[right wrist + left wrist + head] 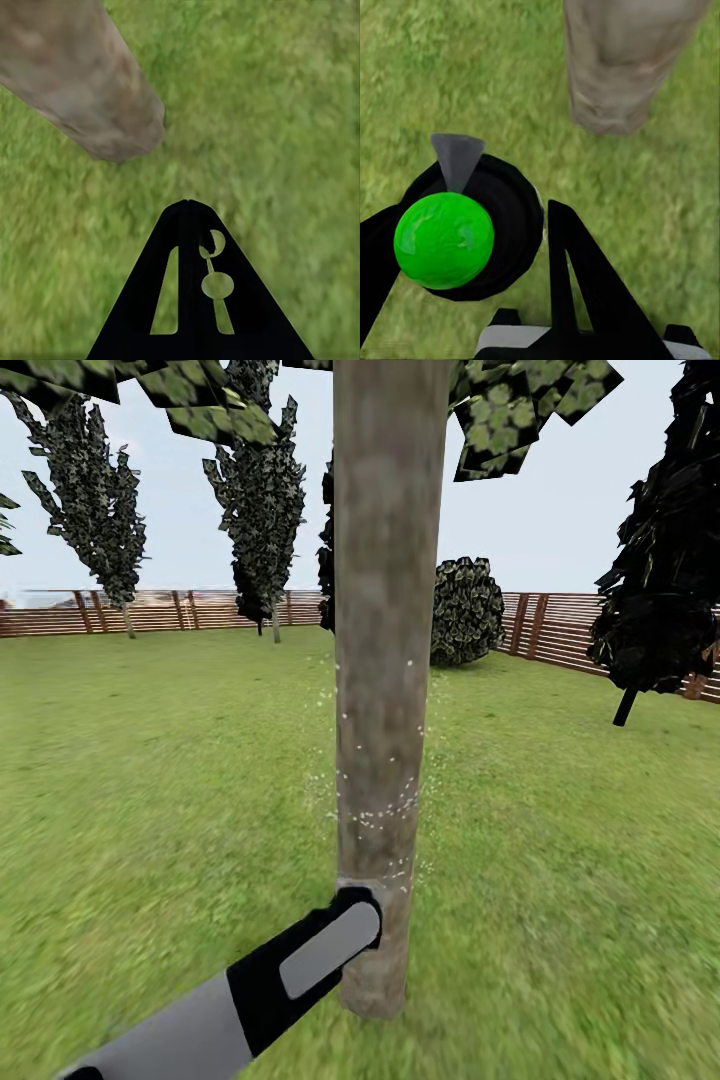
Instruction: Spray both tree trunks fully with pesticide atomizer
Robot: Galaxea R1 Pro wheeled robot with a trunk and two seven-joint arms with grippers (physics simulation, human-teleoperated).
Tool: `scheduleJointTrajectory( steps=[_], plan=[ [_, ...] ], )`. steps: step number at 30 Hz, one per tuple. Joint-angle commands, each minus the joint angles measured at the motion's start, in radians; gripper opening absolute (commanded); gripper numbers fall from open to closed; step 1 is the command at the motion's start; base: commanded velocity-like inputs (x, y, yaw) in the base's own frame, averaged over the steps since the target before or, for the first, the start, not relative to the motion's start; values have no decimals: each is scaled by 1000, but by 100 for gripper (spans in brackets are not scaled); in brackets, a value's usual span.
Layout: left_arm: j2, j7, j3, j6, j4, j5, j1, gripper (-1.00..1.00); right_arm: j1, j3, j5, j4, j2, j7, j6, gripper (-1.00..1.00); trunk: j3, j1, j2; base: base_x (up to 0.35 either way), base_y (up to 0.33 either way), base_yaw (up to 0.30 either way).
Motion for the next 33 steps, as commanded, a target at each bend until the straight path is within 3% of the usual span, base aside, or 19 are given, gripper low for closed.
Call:
scheduleJointTrajectory(
  steps=[1, 3, 5, 10, 11, 14, 15, 16, 17, 18, 21, 24, 26, 27, 31, 33],
  plan=[
    [1, -16, -3, 9, -1, -56, 41, -100, -1, -3, -10, 1, 0, 9, -1, -100, -1, 0, -1, 0, 0, 0],
    [3, -34, -5, 8, -2, -94, 83, -100, -1, -3, -10, 1, 0, 9, -1, -100, -1, 0, -1, 0, 0, 0],
    [8, -43, -5, 0, -3, -111, 120, -100, -1, -3, -10, 1, 0, 9, -1, -100, -1, 0, -1, 0, 0, 0],
    [62, -98, -6, -78, -19, -121, 158, -100, -1, -3, -10, 1, 0, 9, -1, -100, -1, 0, -1, 0, 0, 0],
    [83, -112, -6, -89, -42, -123, 174, -100, -1, -3, -10, 1, 0, 9, -1, -100, -1, 0, -1, 0, 0, 0],
    [190, -206, -6, -100, -120, -123, 210, -100, -1, -3, -10, 1, 0, 9, -1, -100, -1, 0, -1, 0, 0, 0],
    [210, -233, -5, -104, -126, -123, 213, -100, -1, -3, -10, 1, 0, 9, -1, -100, -1, 0, -1, 0, 0, 0],
    [267, -317, -6, -126, -139, -124, 222, -100, -1, -3, -9, 1, 0, 10, -1, -100, -1, 0, -1, 0, 0, 0],
    [304, -405, -6, -162, -146, -124, 242, -100, -1, -3, -9, 1, -1, 10, -1, -100, -1, 0, -1, 0, 0, 0],
    [319, -470, -7, -181, -148, -132, 259, -100, -1, -3, -9, 1, -1, 10, -1, -100, -1, 0, -1, 0, 0, 0],
    [337, -642, -7, -211, -142, -211, 301, -100, -1, -3, -9, 1, -1, 10, -1, -100, -1, 0, -1, 0, 0, 0],
    [340, -773, -7, -221, -136, -300, 326, -100, -1, -4, -10, 1, -2, 10, 0, -100, -1, 0, -1, 0, 0, 0],
    [340, -855, -7, -235, -111, -371, 332, -100, -1, -5, -11, 0, -3, 9, -1, -100, -1, 0, -1, 0, 0, 0],
    [341, -913, -7, -282, -77, -421, 334, -100, -1, -7, -12, -1, -3, 9, -1, -100, -1, 0, -1, 0, 0, 0],
    [341, -1109, -7, -403, 6, -477, 337, -100, -1, -10, -11, -1, -1, 9, -1, -100, -1, 0, -1, 0, 0, 0],
    [339, -1177, -7, -444, 41, -511, 337, -100, -1, -10, -12, -2, -2, 9, -1, -100, -1, 0, -1, 0, 0, 0]
  ],
)
